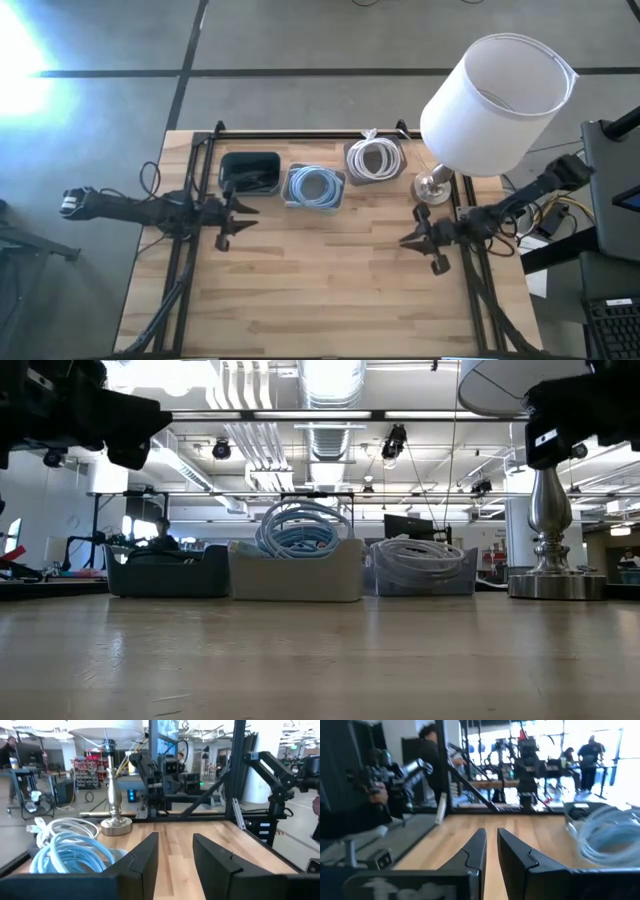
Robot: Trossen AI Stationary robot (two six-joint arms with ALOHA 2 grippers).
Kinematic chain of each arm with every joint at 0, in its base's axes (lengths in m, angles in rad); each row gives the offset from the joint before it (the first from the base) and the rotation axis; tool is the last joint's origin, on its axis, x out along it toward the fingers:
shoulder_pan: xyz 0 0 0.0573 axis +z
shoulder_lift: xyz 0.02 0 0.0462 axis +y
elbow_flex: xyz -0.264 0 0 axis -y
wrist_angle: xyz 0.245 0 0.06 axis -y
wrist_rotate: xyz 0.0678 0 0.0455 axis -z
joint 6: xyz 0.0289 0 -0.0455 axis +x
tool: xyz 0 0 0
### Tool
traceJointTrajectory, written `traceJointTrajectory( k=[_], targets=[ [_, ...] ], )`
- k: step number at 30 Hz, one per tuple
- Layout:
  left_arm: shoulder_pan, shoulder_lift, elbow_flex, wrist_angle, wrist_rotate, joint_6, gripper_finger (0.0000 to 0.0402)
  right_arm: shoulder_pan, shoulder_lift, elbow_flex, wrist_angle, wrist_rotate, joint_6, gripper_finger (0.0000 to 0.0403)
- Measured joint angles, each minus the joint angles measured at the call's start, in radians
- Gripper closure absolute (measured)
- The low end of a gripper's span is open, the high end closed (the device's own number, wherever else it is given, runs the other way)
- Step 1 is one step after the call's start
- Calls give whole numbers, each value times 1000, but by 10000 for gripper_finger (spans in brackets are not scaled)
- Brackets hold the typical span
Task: Pick & Place USB Port
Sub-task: Return to Home Position
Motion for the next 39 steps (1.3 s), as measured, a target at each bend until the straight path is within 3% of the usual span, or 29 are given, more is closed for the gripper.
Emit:
traceJointTrajectory(
  k=[8, 14, 20, 26, 29, 33, 39],
  targets=[
    [4, -141, -63, -22, -19, 58, 298, -20, -111, 0, -116, 1, -49, 360],
    [10, -224, -64, -158, -46, 60, 313, -20, -199, 0, -201, 12, -103, 360],
    [10, -287, -64, -271, -58, 97, 328, -20, -265, 0, -299, 168, -106, 360],
    [11, -299, -64, -313, -148, 112, 332, -19, -285, 0, -322, 194, -116, 360],
    [11, -294, -64, -310, -208, 137, 332, -19, -284, 0, -322, 260, -154, 360],
    [11, -293, -64, -310, -219, 123, 332, -19, -283, 0, -350, 352, -150, 360],
    [11, -292, -64, -306, -220, 107, 332, -19, -283, 0, -403, 338, -144, 360]
  ],
)
